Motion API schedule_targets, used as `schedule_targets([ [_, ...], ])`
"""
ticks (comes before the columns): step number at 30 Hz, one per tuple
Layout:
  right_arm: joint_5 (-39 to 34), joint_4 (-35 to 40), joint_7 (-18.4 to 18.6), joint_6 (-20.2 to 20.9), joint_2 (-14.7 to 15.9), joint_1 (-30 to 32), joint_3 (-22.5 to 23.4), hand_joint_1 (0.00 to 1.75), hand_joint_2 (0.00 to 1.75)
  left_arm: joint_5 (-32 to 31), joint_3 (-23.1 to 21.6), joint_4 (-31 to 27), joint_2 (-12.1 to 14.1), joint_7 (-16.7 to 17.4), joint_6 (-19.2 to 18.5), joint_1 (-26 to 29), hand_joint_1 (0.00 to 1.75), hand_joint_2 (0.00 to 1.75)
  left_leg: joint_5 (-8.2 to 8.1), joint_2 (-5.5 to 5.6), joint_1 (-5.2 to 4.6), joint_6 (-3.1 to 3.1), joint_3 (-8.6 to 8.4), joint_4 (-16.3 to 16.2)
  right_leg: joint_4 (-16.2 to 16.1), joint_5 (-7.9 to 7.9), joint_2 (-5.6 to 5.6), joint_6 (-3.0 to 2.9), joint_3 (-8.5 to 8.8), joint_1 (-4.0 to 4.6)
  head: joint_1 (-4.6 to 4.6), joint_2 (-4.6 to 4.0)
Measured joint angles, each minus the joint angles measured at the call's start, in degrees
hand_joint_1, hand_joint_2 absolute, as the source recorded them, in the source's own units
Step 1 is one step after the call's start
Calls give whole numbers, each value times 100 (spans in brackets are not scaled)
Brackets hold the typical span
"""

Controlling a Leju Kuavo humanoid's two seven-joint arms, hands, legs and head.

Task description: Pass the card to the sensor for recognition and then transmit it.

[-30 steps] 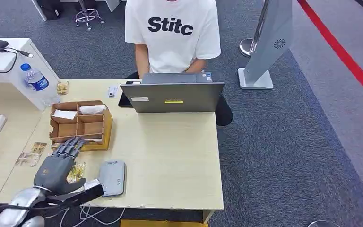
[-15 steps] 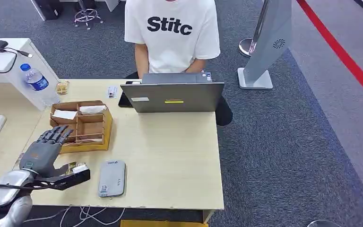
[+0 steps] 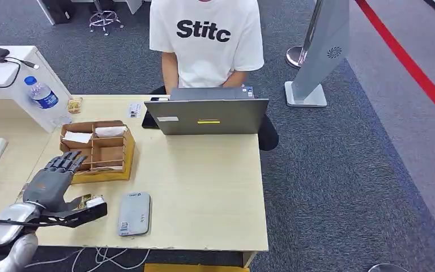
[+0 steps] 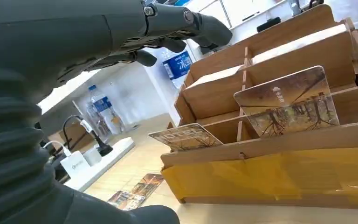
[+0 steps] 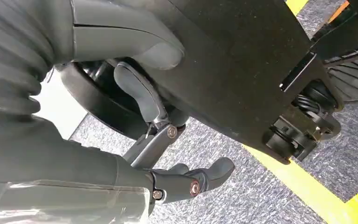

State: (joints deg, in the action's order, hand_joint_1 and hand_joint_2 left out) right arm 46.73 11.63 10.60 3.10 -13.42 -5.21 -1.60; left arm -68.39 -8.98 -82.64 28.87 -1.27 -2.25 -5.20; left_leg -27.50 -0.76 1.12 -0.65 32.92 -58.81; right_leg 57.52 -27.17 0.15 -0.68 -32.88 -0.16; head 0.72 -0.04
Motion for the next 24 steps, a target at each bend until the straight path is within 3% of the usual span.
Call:
schedule_targets([
  [12, 0, 0, 0, 7, 0, 2, 0, 0, 175, -4, -4, 29, 0, 0, 46, -7, 0, 175, 0, 0, 0, 0, -2, 0, 0, 0, 1, 0, -2, 0, 0, 0],
  [14, 0, 2, -39, 46, 0, 1, -4, 0, 175, -257, -9, 134, -167, -61, 660, -163, 0, 175, 2, 9, -2, 2, 0, -5, -3, 0, -7, 1, -22, -1, 7, 0],
  [16, 2, 2, -50, 92, 0, -19, -22, 0, 175, -634, -52, 831, -617, -18, 1692, -734, 0, 175, 12, 72, -4, 17, 13, -4, -2, -6, -74, 9, 14, -2, -4, 0],
  [20, 0, 2, -59, 109, 0, -11, -31, 0, 175, -702, -157, 1510, -1006, 13, 2015, -1140, 0, 175, 12, 30, -8, 17, 2, -4, -2, 9, -33, 1, 12, -5, -26, 0],
  [24, 0, 0, -61, 109, 0, -9, -31, 0, 175, -599, -195, 1731, -1152, 0, 2041, -1230, 0, 175, 11, 16, -9, 17, 2, -6, -2, 11, -18, 4, 4, -6, -24, 0],
])
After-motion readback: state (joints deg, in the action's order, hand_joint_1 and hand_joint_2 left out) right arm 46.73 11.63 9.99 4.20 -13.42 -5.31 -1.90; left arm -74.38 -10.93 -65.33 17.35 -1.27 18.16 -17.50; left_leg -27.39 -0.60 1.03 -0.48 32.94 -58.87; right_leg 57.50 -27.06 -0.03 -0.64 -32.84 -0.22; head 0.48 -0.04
